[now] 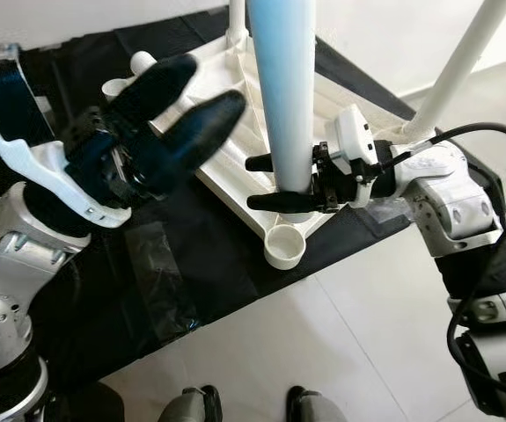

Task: Building children table

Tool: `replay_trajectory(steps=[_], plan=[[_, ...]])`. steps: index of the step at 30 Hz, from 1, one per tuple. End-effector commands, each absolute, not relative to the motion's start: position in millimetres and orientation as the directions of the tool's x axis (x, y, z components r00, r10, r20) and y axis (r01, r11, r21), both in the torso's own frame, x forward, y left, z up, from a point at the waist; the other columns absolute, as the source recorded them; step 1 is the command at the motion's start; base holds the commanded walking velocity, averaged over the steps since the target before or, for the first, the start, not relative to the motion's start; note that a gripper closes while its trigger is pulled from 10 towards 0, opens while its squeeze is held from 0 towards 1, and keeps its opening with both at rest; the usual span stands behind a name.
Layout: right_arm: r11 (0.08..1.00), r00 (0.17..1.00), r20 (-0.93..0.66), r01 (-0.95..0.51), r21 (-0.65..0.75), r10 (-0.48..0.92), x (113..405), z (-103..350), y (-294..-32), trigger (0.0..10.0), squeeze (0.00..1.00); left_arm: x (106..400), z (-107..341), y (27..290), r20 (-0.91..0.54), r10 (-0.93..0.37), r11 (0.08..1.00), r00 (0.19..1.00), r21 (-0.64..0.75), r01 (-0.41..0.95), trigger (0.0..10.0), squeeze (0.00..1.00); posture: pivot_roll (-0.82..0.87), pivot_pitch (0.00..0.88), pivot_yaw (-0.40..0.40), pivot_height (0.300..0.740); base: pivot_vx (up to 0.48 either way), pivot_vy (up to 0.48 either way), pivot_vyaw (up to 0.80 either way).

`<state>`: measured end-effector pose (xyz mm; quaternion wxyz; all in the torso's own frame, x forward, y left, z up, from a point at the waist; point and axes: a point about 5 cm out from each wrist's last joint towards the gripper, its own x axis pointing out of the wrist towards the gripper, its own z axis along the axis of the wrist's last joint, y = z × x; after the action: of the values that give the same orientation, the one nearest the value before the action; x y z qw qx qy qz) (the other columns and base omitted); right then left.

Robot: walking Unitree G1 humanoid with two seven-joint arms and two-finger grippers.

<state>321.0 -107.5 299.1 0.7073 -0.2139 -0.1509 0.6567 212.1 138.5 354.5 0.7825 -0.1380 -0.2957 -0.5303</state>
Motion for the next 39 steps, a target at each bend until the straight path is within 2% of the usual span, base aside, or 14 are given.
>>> replay_trajectory(steps=[1, 9, 11, 12, 19, 20, 21, 22, 28, 35, 39], plan=[[0.042, 0.087, -0.069, -0.869, -0.494, 0.994, 318, 294, -98, 10.0, 0.0, 212, 354, 133, 0.595, -0.766, 0.368, 0.241, 0.099, 0.925, 10.0, 0.0, -0.01, 0.126, 0.001, 0.74, 0.0, 0.0, 0.0], [0.076, 0.122, -0.08, -0.899, -0.431, 0.989, 310, 276, -72, 10.0, 0.0, 221, 358, 121, 0.573, -0.787, 0.366, 0.229, 0.134, 0.921, 10.0, 0.0, 0.0, 0.129, 0.002, 0.74, 0.0, 0.0, 0.0], [0.076, 0.122, -0.08, -0.899, -0.431, 0.989, 310, 276, -72, 10.0, 0.0, 221, 358, 121, 0.573, -0.787, 0.366, 0.229, 0.134, 0.921, 10.0, 0.0, 0.0, 0.129, 0.002, 0.74, 0.0, 0.0, 0.0], [0.106, 0.155, -0.096, -0.914, -0.391, 0.983, 309, 271, -64, 10.0, 0.0, 224, 360, 119, 0.556, -0.797, 0.384, 0.235, 0.167, 0.908, 10.0, 0.0, 0.0, 0.129, 0.0, 0.74, 0.0, 0.0, 0.0], [0.13, 0.178, -0.109, -0.929, -0.348, 0.978, 307, 269, -61, 10.0, 0.0, 229, 361, 117, 0.507, -0.822, 0.417, 0.258, 0.227, 0.88, 10.0, 0.0, -0.01, 0.124, -0.004, 0.74, 0.0, 0.0, 0.0], [0.132, 0.18, -0.109, -0.928, -0.349, 0.978, 307, 270, -62, 10.0, 0.0, 230, 361, 117, 0.498, -0.825, 0.422, 0.267, 0.229, 0.877, 6.5, 0.0, -0.01, 0.123, -0.005, 0.74, 0.0, 0.0, 0.0], [0.137, 0.186, -0.109, -0.927, -0.35, 0.976, 306, 270, -63, 10.0, 0.0, 231, 360, 117, 0.493, -0.826, 0.426, 0.273, 0.23, 0.875, 6.5, 0.0, -0.01, 0.123, -0.005, 0.74, 0.0, 0.0, 0.0], [0.14, 0.191, -0.115, -0.926, -0.351, 0.975, 306, 270, -64, 10.0, 0.0, 231, 359, 116, 0.482, -0.833, 0.419, 0.271, 0.232, 0.878, 0.0, 0.0, -0.01, 0.123, -0.005, 0.74, 0.0, 0.0, 0.0], [0.142, 0.201, -0.139, -0.925, -0.352, 0.97, 305, 270, -66, 10.0, 0.0, 233, 355, 115, 0.439, -0.857, 0.402, 0.27, 0.241, 0.883, 0.0, 0.0, -0.01, 0.12, -0.007, 0.74, 0.0, 0.0, 0.0], [0.152, 0.216, -0.146, -0.922, -0.357, 0.965, 304, 269, -69, 10.0, 0.0, 237, 344, 123, 0.405, -0.86, 0.425, 0.311, 0.229, 0.876, 0.0, 0.0, -0.01, 0.116, -0.003, 0.74, 0.0, 0.0, 0.0], [0.131, 0.185, -0.11, -0.917, -0.376, 0.977, 301, 270, -69, 10.0, 0.0, 237, 344, 124, 0.416, -0.855, 0.422, 0.309, 0.213, 0.881, 0.0, 0.0, 0.0, 0.115, 0.0, 0.74, 0.0, 0.0, 0.0]])
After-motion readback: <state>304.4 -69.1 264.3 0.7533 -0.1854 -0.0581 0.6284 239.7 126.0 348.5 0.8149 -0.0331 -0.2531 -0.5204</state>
